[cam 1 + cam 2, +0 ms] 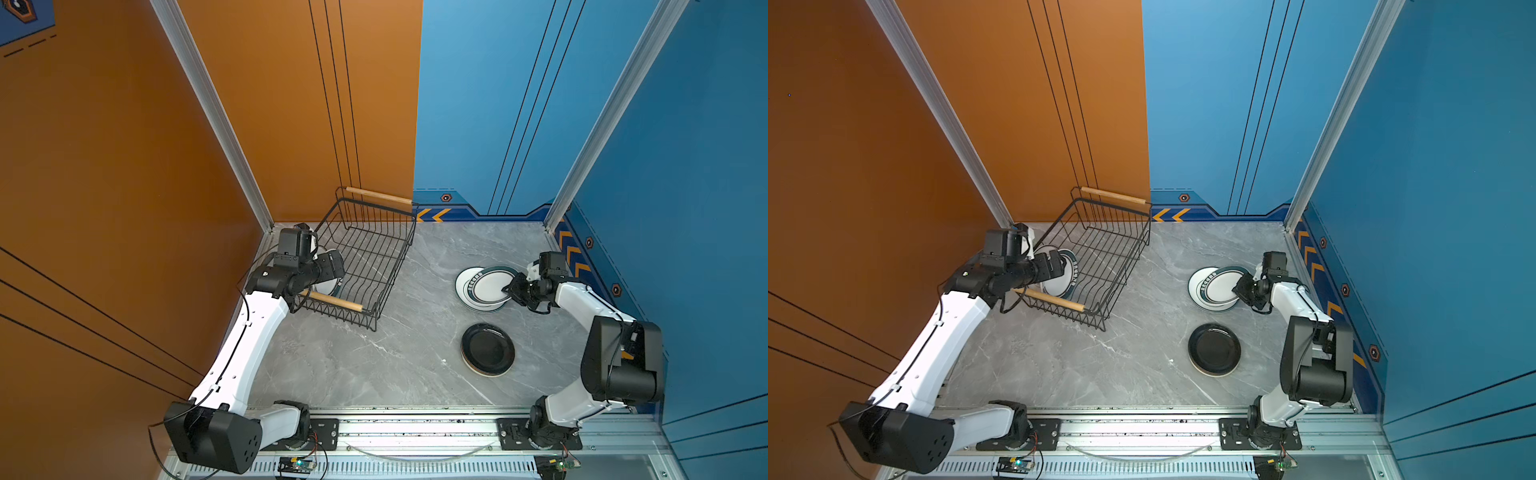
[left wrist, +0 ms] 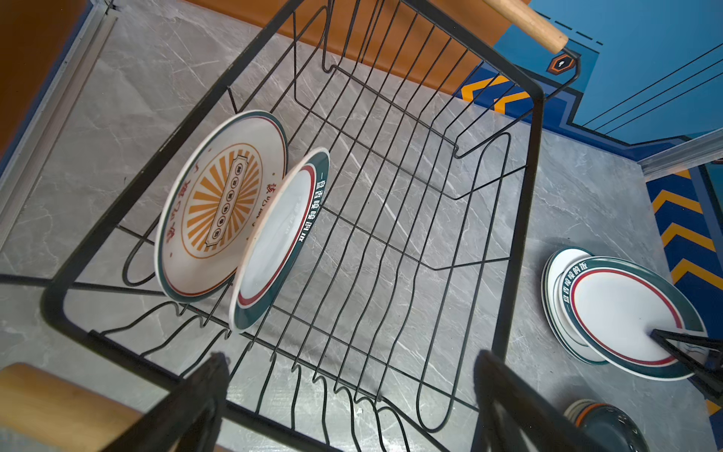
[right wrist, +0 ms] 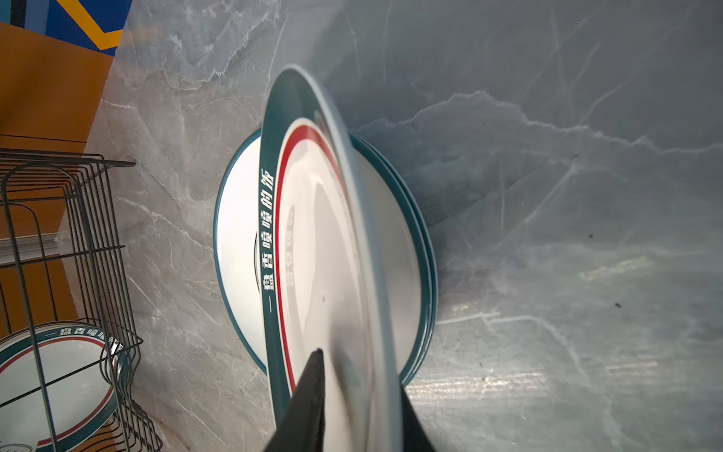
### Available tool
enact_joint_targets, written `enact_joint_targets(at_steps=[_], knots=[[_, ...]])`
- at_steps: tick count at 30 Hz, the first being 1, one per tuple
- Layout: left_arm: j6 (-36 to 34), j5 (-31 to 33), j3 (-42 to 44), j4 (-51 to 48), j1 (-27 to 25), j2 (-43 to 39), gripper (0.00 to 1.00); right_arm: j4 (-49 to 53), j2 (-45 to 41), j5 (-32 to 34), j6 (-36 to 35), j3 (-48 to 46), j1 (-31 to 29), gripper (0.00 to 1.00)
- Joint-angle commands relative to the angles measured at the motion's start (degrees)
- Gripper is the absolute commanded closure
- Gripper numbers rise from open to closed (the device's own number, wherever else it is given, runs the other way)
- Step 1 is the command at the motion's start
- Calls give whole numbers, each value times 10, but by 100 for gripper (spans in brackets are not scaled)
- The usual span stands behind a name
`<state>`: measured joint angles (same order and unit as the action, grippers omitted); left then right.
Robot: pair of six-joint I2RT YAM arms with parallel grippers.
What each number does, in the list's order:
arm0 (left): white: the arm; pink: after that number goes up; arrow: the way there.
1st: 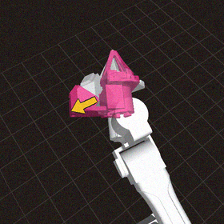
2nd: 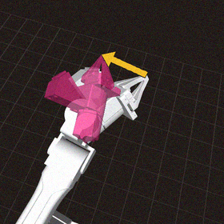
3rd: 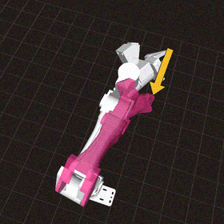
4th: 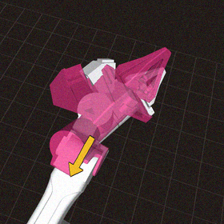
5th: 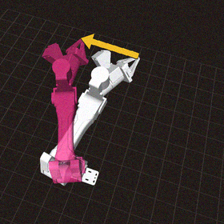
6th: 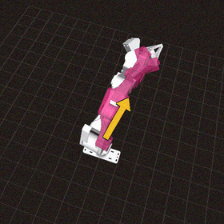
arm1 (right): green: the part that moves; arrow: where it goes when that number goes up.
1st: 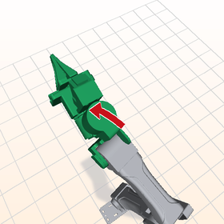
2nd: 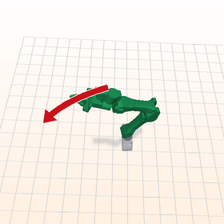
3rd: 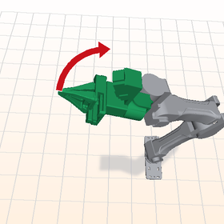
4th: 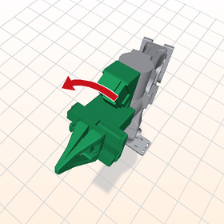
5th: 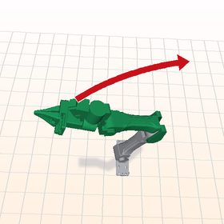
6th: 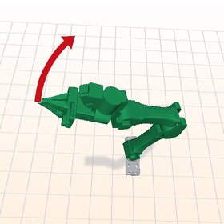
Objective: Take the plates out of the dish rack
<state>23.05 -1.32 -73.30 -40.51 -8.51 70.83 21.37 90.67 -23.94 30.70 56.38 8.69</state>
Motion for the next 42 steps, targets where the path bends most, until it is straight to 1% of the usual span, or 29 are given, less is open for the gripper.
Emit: enact_joint_targets(at_steps=[1,13,21,28,34,37,42], knots=[[-12,-6,10,-3,9,-11,2,0,10,1,-4,-5,2,77],[-11,-14,11,-4,15,3,2,2,35,10,-5,3,-7,73],[-13,-14,12,-4,17,9,2,22,48,37,-11,20,-19,55],[-12,-11,11,-4,19,16,2,34,54,58,-16,28,-26,51],[-13,-10,11,-4,20,21,2,52,62,83,-22,40,-35,44],[-18,-10,12,-4,20,23,2,57,63,92,-23,44,-38,43],[-22,4,9,-4,20,40,2,82,55,134,-33,54,-48,32]])
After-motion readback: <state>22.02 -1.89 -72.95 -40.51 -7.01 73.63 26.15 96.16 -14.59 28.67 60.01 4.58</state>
